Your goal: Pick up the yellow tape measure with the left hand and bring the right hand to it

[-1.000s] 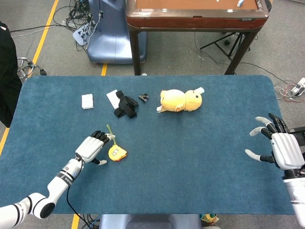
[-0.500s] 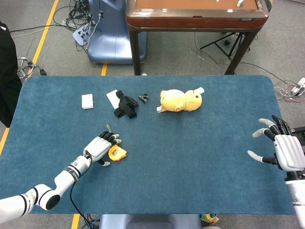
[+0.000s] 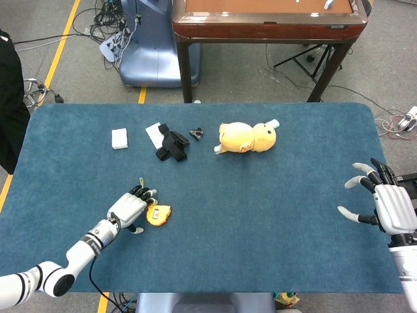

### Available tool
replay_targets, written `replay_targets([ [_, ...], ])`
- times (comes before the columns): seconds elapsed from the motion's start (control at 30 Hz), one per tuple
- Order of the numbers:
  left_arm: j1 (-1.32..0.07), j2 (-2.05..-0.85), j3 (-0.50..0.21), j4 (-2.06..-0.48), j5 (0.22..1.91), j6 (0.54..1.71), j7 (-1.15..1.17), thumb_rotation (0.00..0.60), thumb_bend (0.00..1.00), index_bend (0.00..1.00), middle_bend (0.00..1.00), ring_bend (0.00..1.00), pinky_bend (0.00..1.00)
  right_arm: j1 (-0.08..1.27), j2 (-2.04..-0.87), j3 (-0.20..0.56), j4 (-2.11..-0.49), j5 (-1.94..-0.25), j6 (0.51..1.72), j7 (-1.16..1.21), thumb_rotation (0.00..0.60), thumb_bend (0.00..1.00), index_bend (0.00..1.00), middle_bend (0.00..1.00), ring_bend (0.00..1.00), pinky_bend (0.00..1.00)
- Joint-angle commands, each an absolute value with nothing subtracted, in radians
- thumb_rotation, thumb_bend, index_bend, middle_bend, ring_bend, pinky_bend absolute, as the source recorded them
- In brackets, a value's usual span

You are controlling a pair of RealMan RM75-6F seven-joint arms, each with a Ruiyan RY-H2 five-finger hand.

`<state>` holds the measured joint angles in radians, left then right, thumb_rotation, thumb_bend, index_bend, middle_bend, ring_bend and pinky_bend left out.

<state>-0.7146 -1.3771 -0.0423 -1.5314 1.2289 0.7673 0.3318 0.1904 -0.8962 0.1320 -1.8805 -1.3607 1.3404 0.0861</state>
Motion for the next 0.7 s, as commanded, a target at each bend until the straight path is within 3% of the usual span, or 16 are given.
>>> replay_targets([
  [0.03,-0.703,-1.376,-0.038,-1.549,1.213,0.798,0.344,0.6,0.14,0.22,0.05,0.0,0.0,0.191,-0.897,0.132,-1.881,-1.362,1.338,0.088,0.6,0.21,0.44,0.19,0.02,0.0],
  [0.7,-0.708,-1.514,-0.057,-1.504,1.163,0.874,0.409,0.6,0.14,0.21,0.12,0.01,0.0,0.171,-0.893,0.123,-1.868,-1.361,1.345,0.111,0.6,0.21,0.44,0.2,0.02,0.0],
])
